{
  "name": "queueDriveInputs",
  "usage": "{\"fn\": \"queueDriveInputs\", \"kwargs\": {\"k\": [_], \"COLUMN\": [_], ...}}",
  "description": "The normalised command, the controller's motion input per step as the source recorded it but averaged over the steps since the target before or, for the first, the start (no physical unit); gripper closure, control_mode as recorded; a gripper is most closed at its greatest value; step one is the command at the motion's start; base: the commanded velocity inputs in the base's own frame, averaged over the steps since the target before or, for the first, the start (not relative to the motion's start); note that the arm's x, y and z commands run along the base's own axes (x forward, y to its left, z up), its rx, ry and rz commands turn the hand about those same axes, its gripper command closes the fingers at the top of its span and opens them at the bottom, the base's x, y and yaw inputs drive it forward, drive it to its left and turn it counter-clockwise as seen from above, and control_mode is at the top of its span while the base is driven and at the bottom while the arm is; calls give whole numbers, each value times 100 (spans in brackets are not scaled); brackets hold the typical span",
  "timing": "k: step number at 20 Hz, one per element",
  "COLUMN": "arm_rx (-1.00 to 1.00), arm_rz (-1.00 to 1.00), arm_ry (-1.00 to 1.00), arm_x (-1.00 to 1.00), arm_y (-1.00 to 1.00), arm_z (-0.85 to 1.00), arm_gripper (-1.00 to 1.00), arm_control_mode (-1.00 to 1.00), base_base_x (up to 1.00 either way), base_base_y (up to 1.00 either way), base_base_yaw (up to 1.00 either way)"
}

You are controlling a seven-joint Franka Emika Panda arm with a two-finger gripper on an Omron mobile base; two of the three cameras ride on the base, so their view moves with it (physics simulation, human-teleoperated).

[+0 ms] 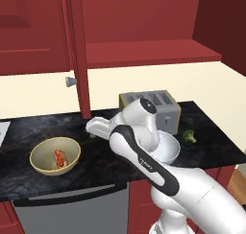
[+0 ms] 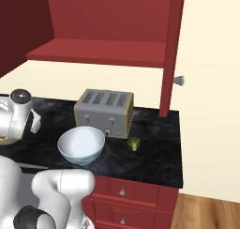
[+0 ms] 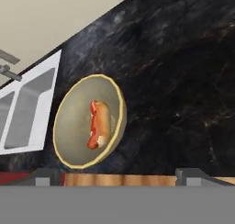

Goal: Pick both bowls and place them on the counter. Then place the hot dog in one bowl and place the broccoli in the other bowl.

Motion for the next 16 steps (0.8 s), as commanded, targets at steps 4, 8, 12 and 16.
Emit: {"fn": "queueDriveInputs", "kwargs": {"k": [4, 8, 12, 16], "arm_rx": [-10, -13, -13, -10], "arm_rz": [-16, -18, -16, -9], "arm_ry": [0, 0, 0, 0], "arm_x": [-42, -38, -28, -17], "arm_y": [-61, -67, -76, -84], "arm_z": [50, 43, 45, 41], "arm_gripper": [-100, -100, -100, -100], "arm_control_mode": [-100, -100, -100, -100], "base_base_x": [0, 0, 0, 0], "base_base_y": [0, 0, 0, 0], "base_base_yaw": [0, 0, 0, 0]}}
